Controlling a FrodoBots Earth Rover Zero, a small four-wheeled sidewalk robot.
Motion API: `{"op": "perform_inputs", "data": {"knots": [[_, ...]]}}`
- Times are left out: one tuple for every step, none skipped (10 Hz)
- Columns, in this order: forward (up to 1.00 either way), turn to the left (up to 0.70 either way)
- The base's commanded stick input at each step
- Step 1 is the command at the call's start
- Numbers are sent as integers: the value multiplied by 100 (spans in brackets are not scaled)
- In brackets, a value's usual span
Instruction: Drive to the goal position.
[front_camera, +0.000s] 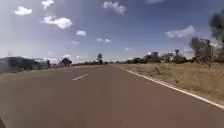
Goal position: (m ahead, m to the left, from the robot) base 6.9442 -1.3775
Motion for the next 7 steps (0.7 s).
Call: {"op": "perform_inputs", "data": {"knots": [[85, -33], [85, -33], [85, 1], [85, 1], [85, 1], [85, 1], [85, 1]]}}
